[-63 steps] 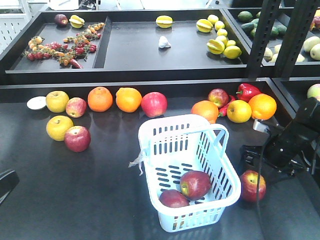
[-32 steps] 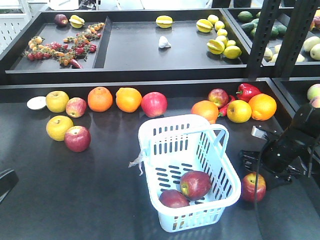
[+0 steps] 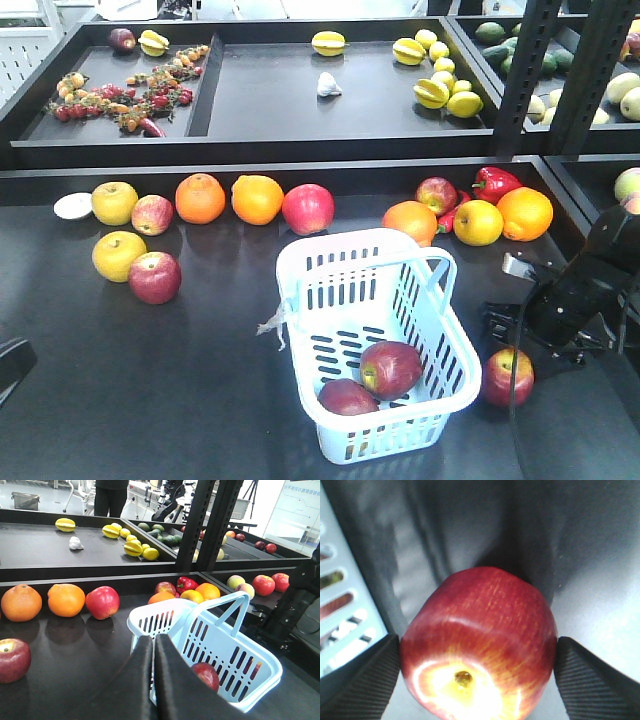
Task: Pick three apples into basket with both arms
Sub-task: 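Lower the right gripper and grasp the red apple beside the basket, then lift the red apple and carry it over the basket with the right gripper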
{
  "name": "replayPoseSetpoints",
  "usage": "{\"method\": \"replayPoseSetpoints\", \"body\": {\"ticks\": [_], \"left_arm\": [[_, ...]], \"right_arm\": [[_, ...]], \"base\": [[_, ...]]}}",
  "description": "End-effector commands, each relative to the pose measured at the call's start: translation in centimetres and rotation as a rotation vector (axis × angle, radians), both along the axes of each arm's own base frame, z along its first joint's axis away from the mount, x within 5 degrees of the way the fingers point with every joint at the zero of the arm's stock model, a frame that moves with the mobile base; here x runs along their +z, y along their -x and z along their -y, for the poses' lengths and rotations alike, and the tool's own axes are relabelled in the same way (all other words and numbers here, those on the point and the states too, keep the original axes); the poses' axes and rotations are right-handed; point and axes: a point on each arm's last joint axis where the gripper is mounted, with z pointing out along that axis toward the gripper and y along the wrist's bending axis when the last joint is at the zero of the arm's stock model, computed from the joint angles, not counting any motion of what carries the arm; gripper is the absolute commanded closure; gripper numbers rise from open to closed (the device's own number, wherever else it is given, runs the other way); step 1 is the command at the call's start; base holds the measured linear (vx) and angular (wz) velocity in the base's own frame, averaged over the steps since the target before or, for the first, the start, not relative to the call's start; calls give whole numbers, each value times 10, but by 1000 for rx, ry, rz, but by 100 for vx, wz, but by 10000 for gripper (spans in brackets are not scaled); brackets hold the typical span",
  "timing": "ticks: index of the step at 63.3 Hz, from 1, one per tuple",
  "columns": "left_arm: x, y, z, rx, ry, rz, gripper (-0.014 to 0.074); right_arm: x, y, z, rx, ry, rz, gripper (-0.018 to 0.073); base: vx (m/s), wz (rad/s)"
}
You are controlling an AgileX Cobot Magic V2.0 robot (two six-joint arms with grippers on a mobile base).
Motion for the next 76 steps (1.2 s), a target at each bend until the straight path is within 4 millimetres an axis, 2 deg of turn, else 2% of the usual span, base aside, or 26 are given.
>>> {"method": "replayPoseSetpoints", "body": {"ticks": [1,9,24,48,59,67,76], "left_arm": [[7,-2,-2,25,-43,28,604],[7,-2,-2,25,-43,28,604],[7,-2,-2,25,-43,28,604],[7,-2,-2,25,-42,28,604],[7,-2,-2,25,-42,28,604],[7,-2,-2,25,-42,28,604],[7,-2,-2,25,-42,28,604]], "right_arm": [[43,-4,1,16,-1,109,497],[61,-2,2,31,19,152,535],[106,6,1,39,34,251,533],[192,45,-9,72,0,392,532],[209,56,-20,93,-107,417,528],[210,59,-39,158,-142,398,522],[211,60,-84,266,-162,429,518]], "base": [[0,0],[0,0],[0,0],[0,0],[0,0],[0,0],[0,0]]}}
